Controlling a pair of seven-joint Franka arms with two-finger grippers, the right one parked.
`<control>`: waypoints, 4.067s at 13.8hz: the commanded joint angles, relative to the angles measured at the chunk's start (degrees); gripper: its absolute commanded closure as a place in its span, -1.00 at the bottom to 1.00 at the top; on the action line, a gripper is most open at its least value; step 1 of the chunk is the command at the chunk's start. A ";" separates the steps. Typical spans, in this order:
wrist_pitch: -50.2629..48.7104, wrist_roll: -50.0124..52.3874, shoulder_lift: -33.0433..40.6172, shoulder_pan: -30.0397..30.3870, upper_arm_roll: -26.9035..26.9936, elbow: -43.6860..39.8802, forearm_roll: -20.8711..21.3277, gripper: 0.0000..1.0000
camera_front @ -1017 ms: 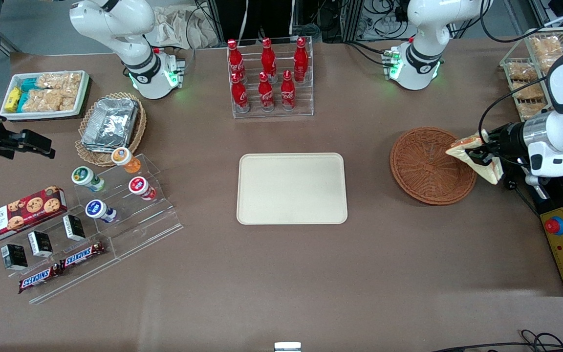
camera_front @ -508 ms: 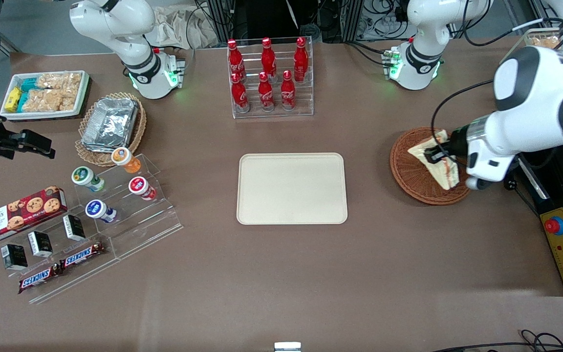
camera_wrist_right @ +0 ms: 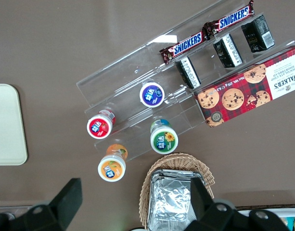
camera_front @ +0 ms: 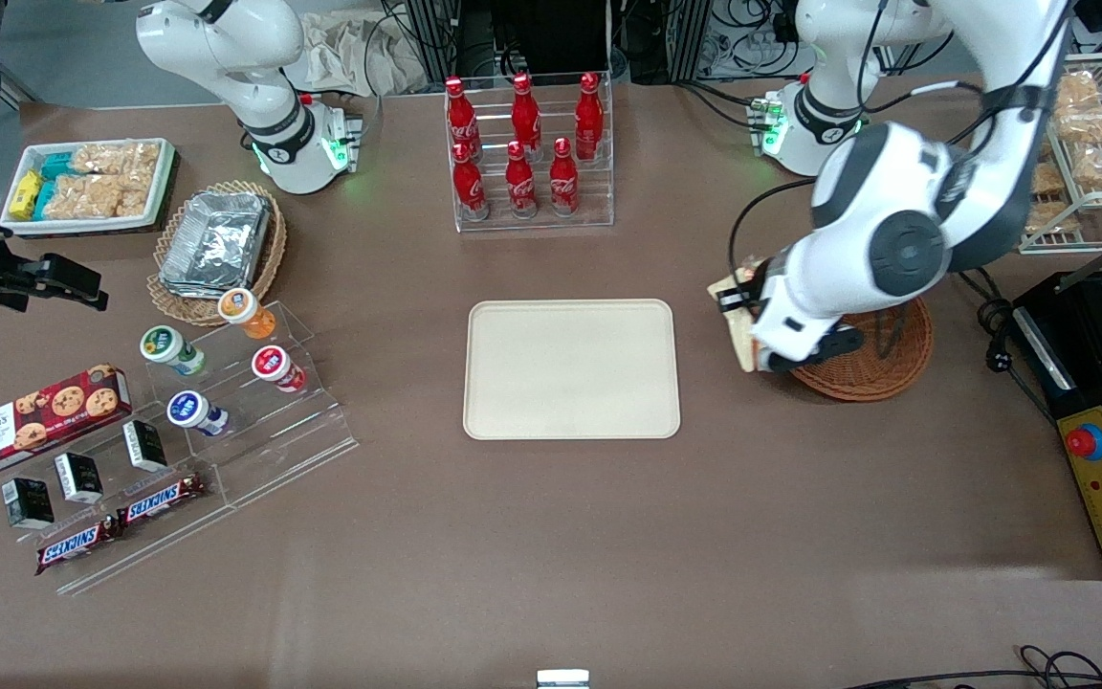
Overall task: Place sandwich from basket to tray
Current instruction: 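Carry the sandwich toward the cream tray and lower it onto the tray, then open the left gripper to release the sandwich and lift away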
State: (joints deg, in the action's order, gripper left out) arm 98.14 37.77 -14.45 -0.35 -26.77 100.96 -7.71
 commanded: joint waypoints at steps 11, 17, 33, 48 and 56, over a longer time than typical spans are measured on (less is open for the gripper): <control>8.12 3.01 -24.13 -10.29 0.41 -9.46 12.20 0.45; 10.23 3.01 -26.77 -10.29 0.41 -9.38 12.98 0.44; 11.55 4.32 -28.27 -10.82 0.41 -9.38 13.78 -1.00; -10.77 -1.11 -8.15 1.39 0.32 -15.26 13.51 -1.00; -12.09 -23.95 1.26 12.66 5.12 -13.42 13.96 -1.00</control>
State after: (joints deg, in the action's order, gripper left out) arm 86.55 19.53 -16.76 11.91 -24.80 85.39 6.38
